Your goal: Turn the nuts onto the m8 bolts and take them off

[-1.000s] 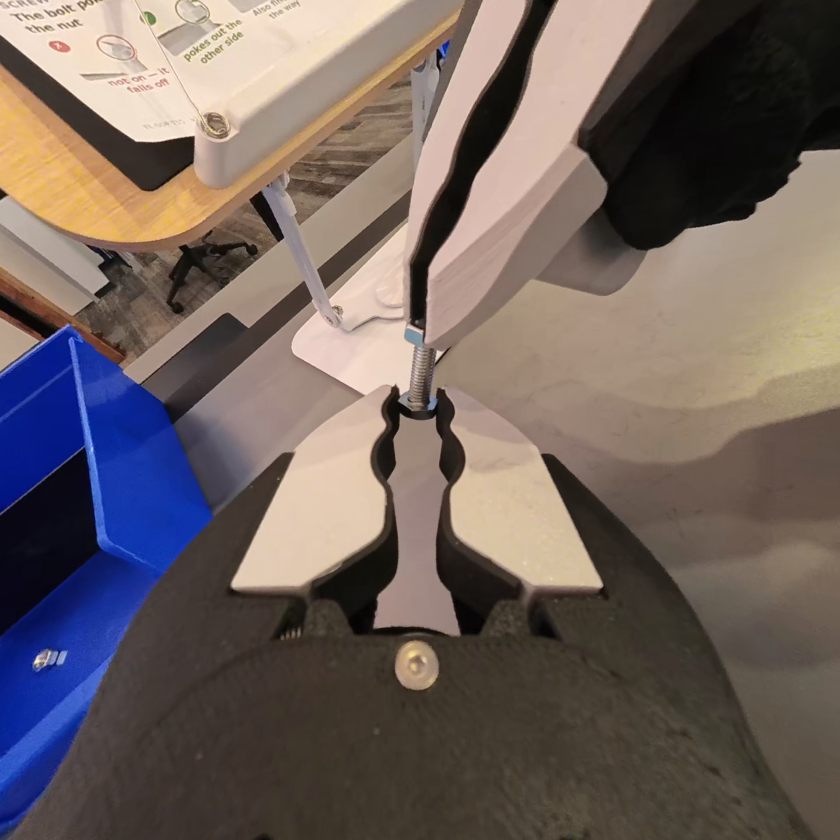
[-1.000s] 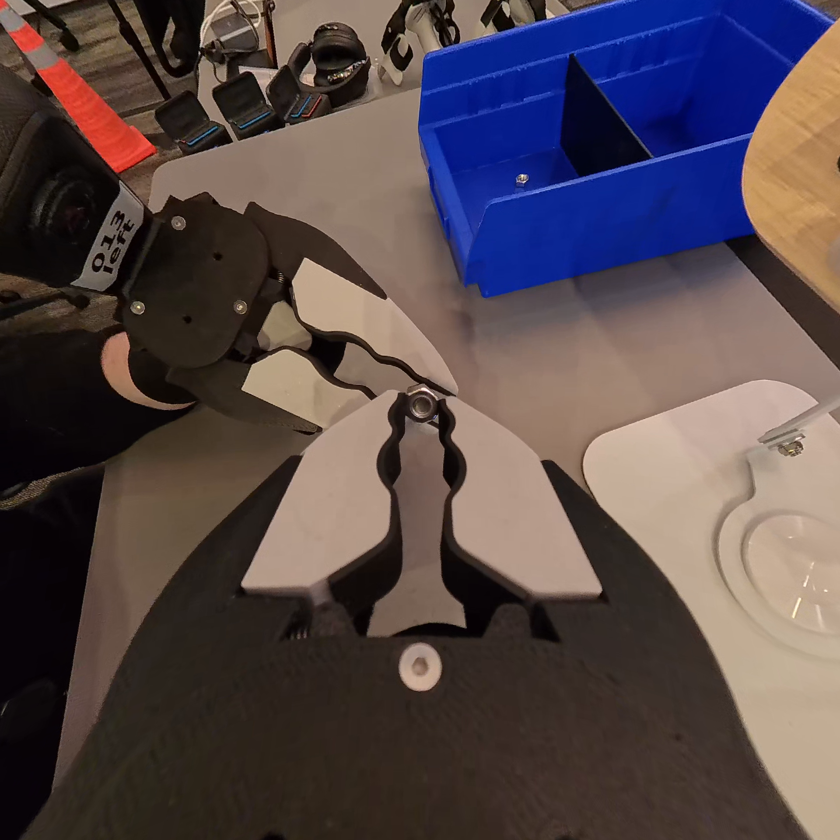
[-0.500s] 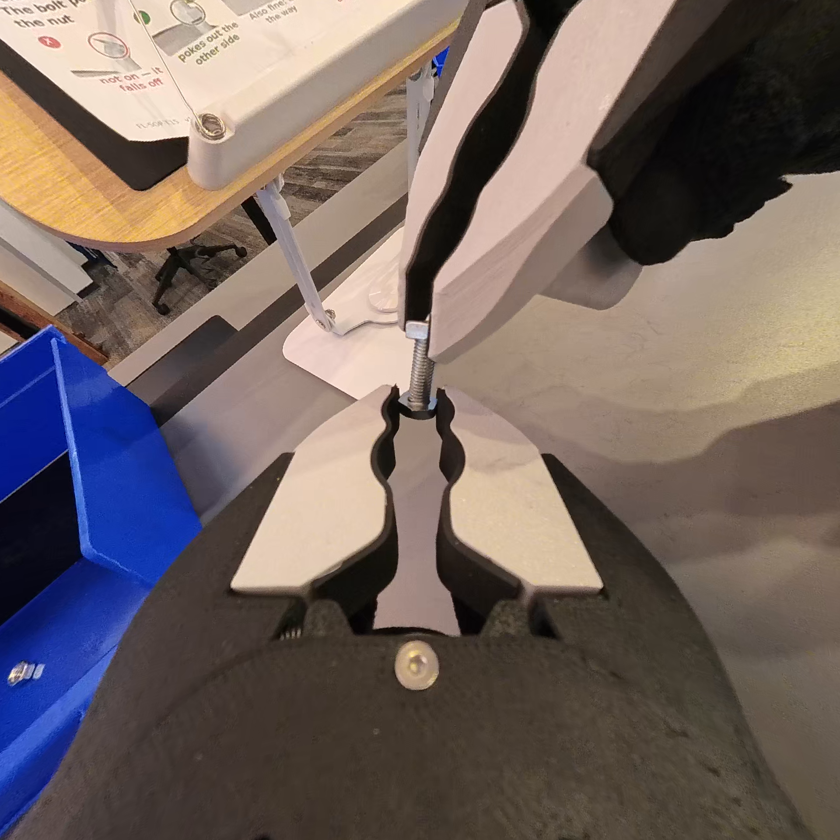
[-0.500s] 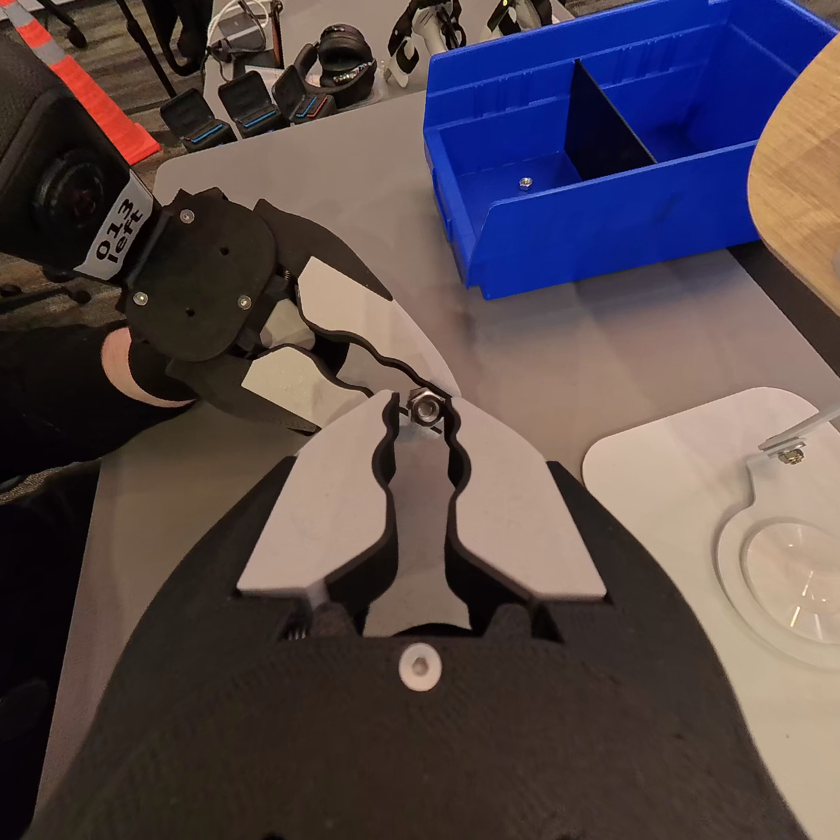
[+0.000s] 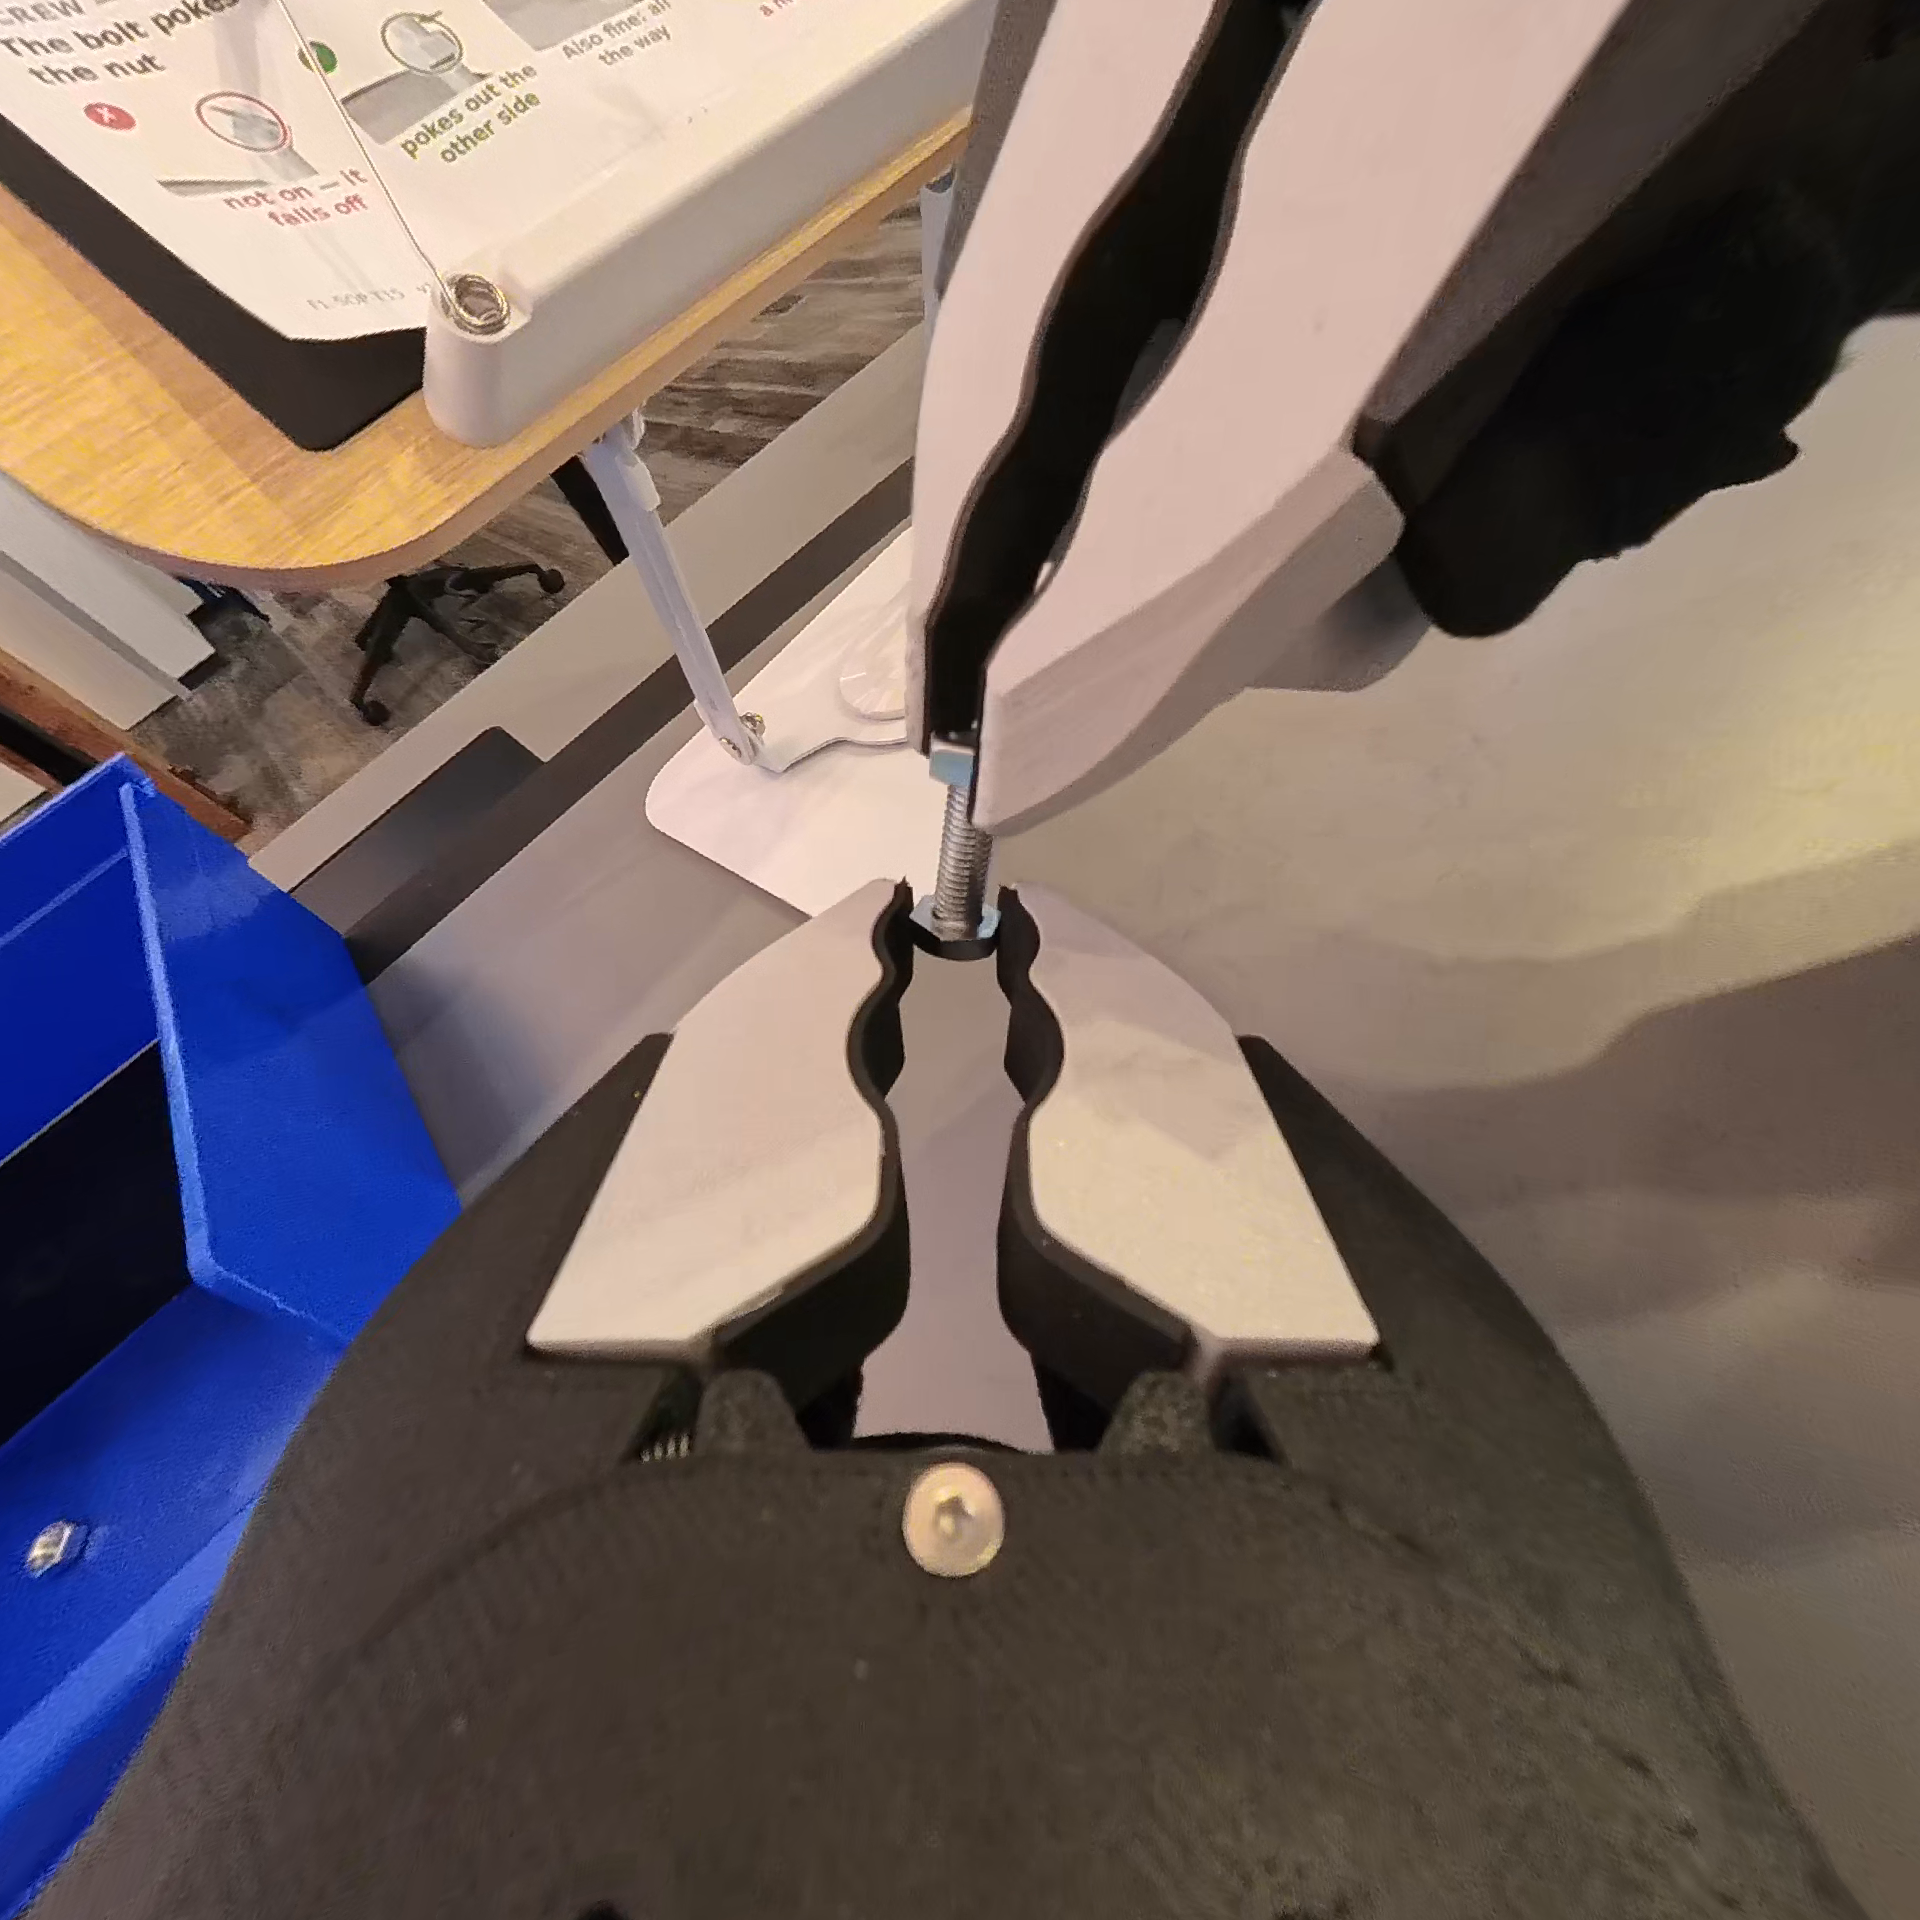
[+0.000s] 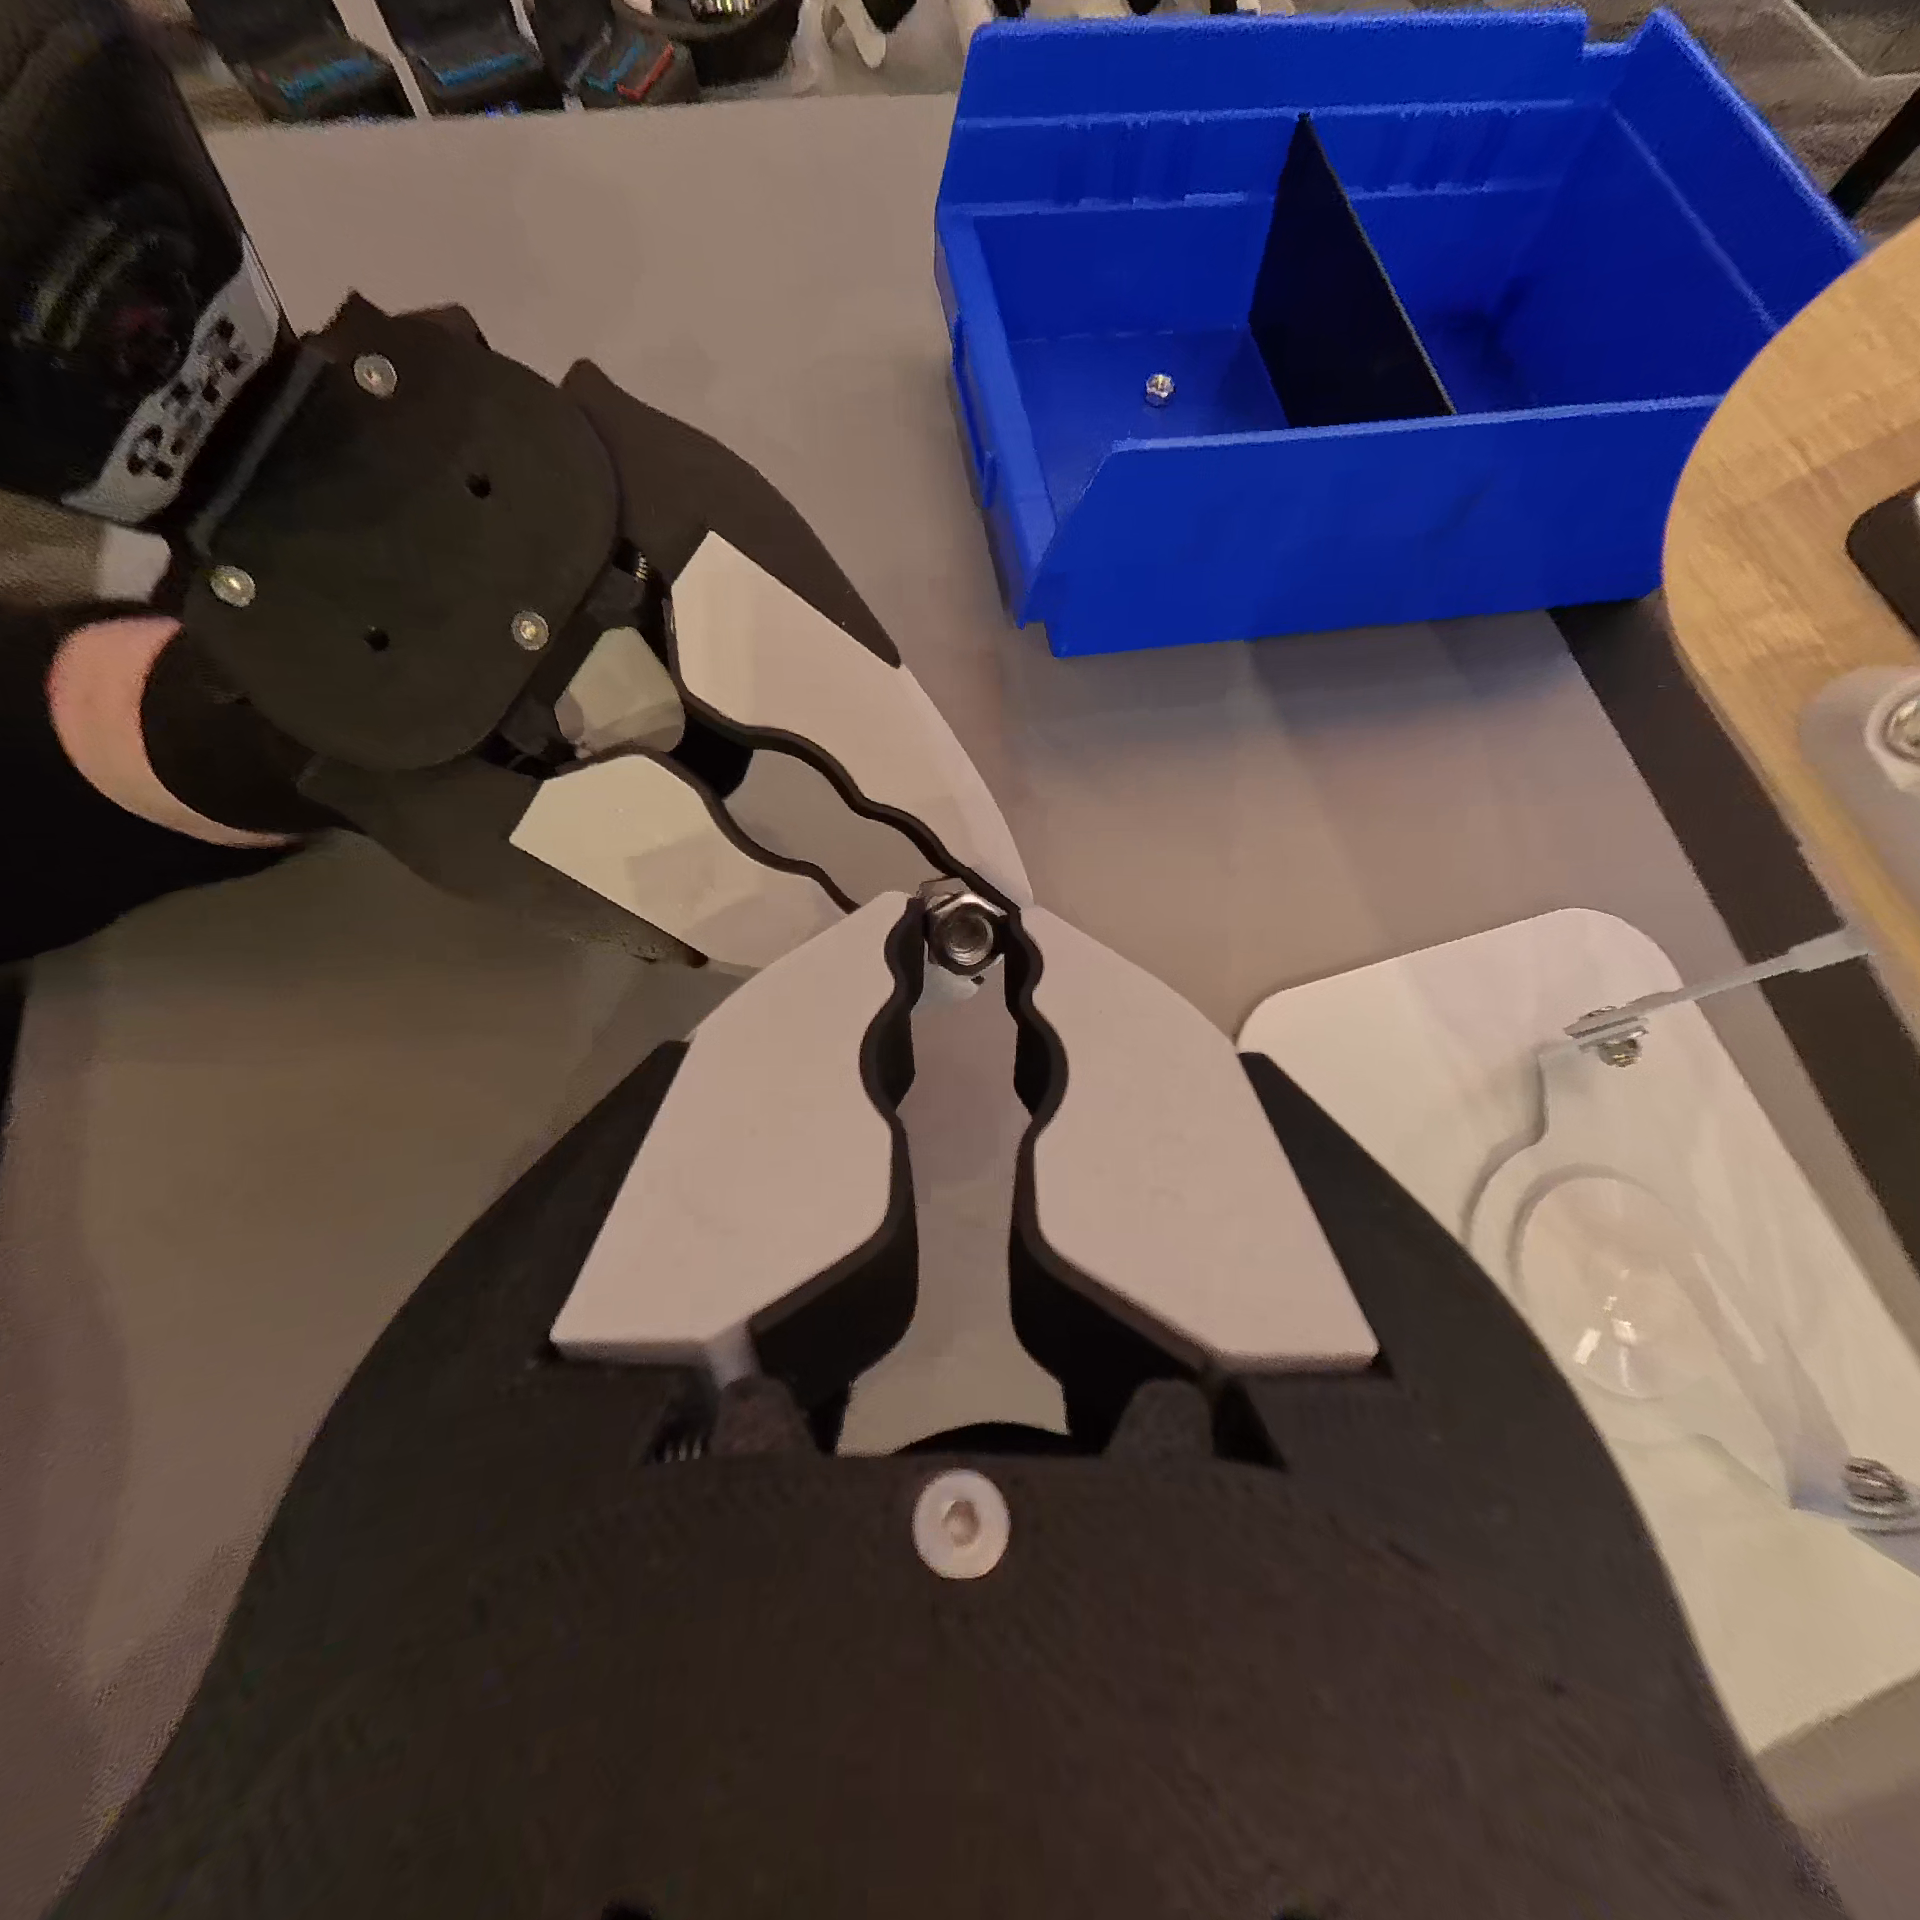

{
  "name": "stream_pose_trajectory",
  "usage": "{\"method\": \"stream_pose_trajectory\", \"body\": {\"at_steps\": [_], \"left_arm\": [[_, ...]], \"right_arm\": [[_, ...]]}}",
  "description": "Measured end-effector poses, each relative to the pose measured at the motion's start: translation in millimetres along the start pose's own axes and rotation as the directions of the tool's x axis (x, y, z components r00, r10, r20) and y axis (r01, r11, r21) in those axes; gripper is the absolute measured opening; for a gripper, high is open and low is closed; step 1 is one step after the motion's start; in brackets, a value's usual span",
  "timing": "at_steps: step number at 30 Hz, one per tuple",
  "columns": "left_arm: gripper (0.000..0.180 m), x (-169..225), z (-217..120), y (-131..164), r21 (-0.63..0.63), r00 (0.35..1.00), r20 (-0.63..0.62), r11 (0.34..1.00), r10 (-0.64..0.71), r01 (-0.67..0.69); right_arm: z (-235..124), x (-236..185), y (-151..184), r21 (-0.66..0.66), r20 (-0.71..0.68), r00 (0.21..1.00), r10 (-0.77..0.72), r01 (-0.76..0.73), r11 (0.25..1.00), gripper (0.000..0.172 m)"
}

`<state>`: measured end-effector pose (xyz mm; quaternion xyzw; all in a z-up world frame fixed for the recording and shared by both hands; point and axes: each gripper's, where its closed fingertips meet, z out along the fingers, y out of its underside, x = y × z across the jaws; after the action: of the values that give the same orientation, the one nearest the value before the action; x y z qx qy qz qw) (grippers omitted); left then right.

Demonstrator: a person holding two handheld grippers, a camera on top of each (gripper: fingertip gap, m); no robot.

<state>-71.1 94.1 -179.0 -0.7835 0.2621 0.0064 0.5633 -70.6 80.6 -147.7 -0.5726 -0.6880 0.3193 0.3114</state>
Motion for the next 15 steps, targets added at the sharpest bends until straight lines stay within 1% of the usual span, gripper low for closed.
{"method": "stream_pose_trajectory", "body": {"at_steps": [4, 6, 10, 15], "left_arm": [[0.015, 1.1, 0.9, 1.3, -0.015, 1.0, 0.01, 1.0, 0.022, -0.022], [0.015, 0.4, 0.2, 0.6, -0.011, 1.0, 0.014, 1.0, 0.023, -0.023], [0.015, -1.6, 0.1, 0.8, -0.018, 0.999, 0.038, 0.999, 0.034, -0.033], [0.015, -3.4, 1.9, 0.8, -0.022, 0.998, 0.063, 1.0, 0.017, -0.016]], "right_arm": [[0.5, 0.1, 3.4, -0.105, -0.074, 0.985, -0.156, 0.148, 0.983, 0.014], [0.1, 0.1, 3.3, -0.135, -0.084, 0.978, -0.193, 0.181, 0.974, 0.014], [0.8, 1.0, 3.1, -0.139, -0.082, 0.981, -0.174, 0.162, 0.977, 0.014], [1.3, 4.7, 3.3, -0.101, -0.102, 0.989, -0.105, 0.095, 0.99, 0.014]]}}
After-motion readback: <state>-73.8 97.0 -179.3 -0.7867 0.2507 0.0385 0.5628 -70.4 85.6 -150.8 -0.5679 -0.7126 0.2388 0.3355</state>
